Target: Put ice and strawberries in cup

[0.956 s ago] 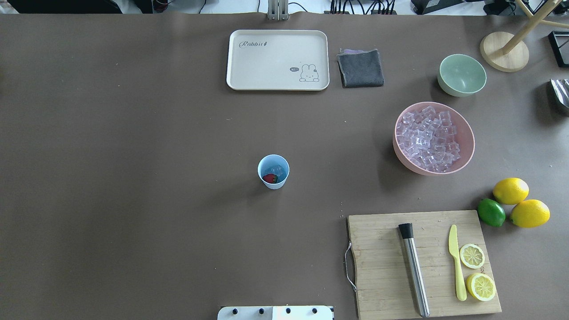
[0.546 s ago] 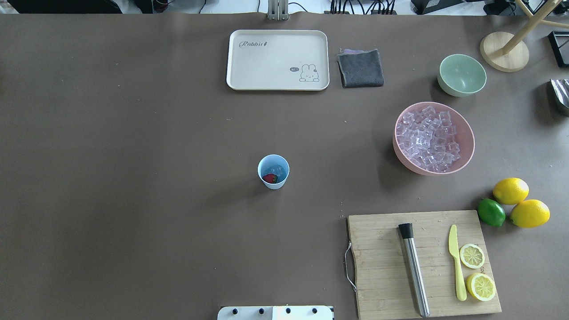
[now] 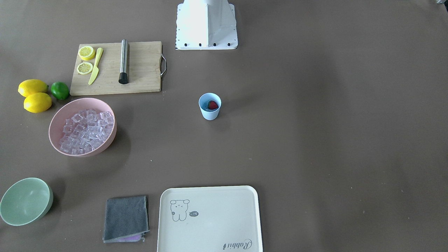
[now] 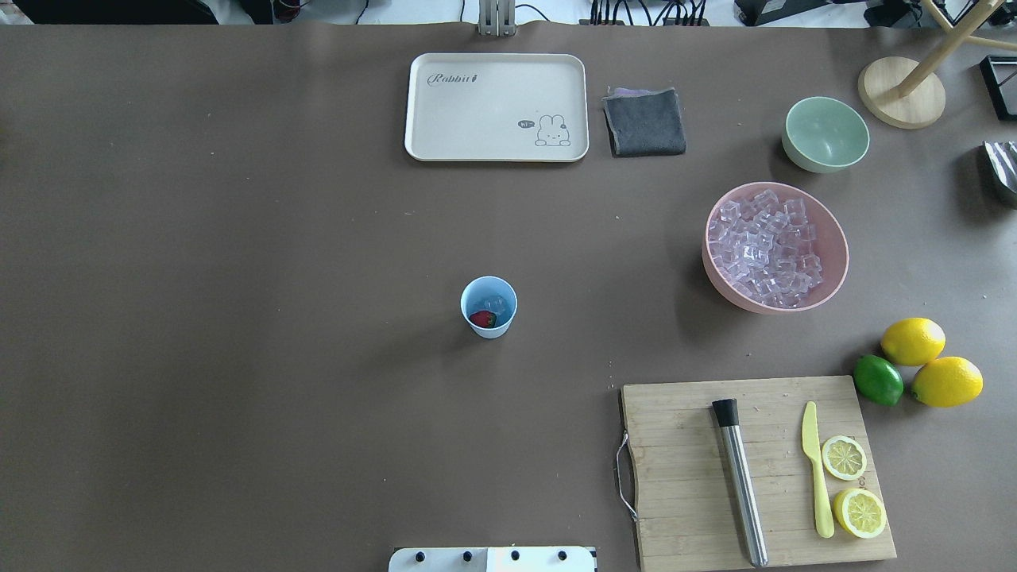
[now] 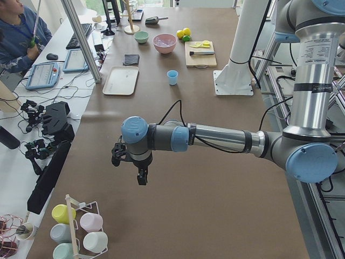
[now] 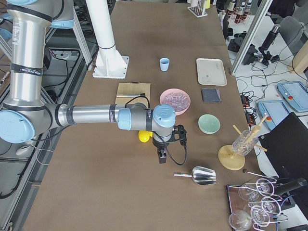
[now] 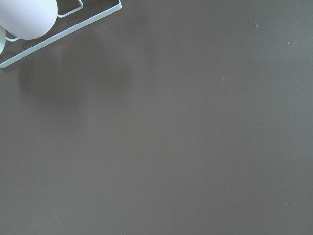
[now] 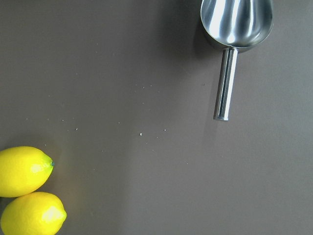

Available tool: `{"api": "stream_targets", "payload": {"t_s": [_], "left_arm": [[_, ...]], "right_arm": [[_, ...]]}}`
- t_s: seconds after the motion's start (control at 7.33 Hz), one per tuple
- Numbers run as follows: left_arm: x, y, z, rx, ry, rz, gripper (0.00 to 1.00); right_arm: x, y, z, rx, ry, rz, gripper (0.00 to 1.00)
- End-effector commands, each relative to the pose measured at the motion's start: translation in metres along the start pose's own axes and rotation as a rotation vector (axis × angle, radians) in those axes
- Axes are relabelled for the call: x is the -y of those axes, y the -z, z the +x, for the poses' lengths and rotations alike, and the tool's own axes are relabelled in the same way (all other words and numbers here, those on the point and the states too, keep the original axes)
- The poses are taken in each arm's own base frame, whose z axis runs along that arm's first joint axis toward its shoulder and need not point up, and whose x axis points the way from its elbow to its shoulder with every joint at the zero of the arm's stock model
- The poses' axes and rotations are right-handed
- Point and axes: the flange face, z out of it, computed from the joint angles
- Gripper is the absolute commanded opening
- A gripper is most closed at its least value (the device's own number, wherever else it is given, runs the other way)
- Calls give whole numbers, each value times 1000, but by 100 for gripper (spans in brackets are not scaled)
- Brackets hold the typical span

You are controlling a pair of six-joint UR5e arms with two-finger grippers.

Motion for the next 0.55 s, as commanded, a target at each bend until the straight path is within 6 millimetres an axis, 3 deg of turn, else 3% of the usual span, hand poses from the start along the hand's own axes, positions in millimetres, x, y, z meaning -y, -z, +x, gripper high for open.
{"api": "stream_targets", "payload": {"t_s": [0.0, 0.41], "left_arm": [[-2, -2, -2, 0, 1, -3, 98], [-3, -6, -7, 1, 13, -13, 98]], "right_arm": [[0, 0, 0, 0, 1, -1, 100], [-2, -1, 1, 0, 2, -2, 100]]}}
